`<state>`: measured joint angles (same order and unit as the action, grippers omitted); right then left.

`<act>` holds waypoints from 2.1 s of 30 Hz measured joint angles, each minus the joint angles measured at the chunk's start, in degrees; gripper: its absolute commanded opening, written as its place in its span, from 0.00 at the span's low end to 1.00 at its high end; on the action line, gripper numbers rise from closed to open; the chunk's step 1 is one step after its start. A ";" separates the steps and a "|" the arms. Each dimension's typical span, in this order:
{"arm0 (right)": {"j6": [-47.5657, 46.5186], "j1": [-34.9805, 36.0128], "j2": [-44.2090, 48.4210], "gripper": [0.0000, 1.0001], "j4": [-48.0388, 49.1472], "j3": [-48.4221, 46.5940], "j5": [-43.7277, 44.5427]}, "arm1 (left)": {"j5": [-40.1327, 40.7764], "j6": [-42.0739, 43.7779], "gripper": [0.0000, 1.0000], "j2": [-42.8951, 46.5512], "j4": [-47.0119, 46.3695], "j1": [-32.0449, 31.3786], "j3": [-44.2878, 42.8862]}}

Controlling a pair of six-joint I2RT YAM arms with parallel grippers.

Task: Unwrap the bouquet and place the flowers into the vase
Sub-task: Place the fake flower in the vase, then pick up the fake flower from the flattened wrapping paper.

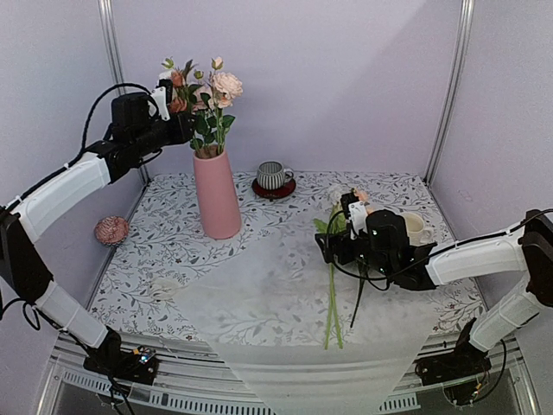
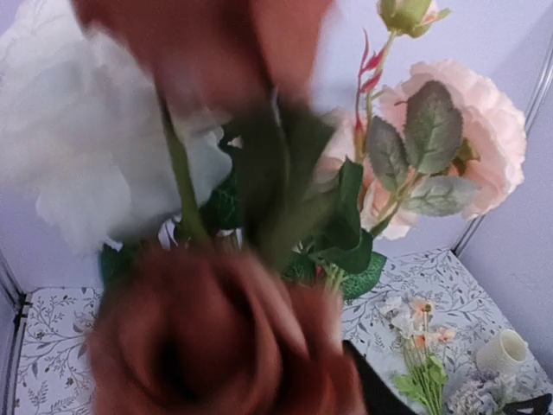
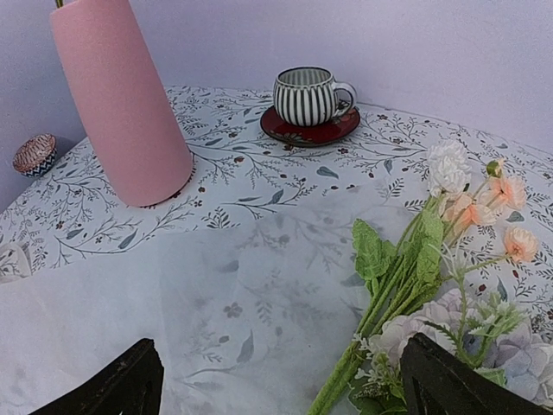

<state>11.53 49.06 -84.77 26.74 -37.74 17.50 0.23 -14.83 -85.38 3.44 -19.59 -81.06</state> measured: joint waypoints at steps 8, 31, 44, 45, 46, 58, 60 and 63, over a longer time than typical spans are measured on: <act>0.00 0.00 -0.17 0.98 0.00 -0.02 -0.02 | -1.29 -3.45 0.74 2.86 0.48 0.13 5.75; 0.72 0.00 -0.76 0.97 -0.98 -0.04 -0.02 | -7.08 -8.55 0.98 27.08 7.06 0.11 30.64; 12.98 -0.02 5.73 0.98 -17.33 -2.51 -3.19 | -11.82 -7.78 0.98 29.49 6.51 0.11 37.46; 13.73 -0.02 6.01 0.98 -18.67 -3.13 -3.28 | -12.33 -7.82 0.98 29.68 6.10 0.11 38.14; 14.64 -0.02 6.21 0.98 -20.28 -3.96 -3.34 | -12.85 -7.89 0.98 29.99 5.42 0.11 38.95; 21.46 0.00 6.29 0.95 -34.16 -7.32 -6.32 | -14.36 -10.32 0.98 32.98 0.22 0.11 42.84; 22.34 -0.02 5.95 0.94 -36.89 -8.55 -7.08 | -14.60 -10.43 0.98 33.00 -0.15 0.11 43.17; 23.76 -0.02 3.89 0.90 -40.28 -11.87 -8.59 | -15.30 -10.51 0.98 33.03 -1.25 0.11 44.30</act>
<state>35.29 49.04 -80.88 -13.54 -49.60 8.91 -15.07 -25.34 -52.36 2.20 -19.49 -36.75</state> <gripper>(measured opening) 0.929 0.981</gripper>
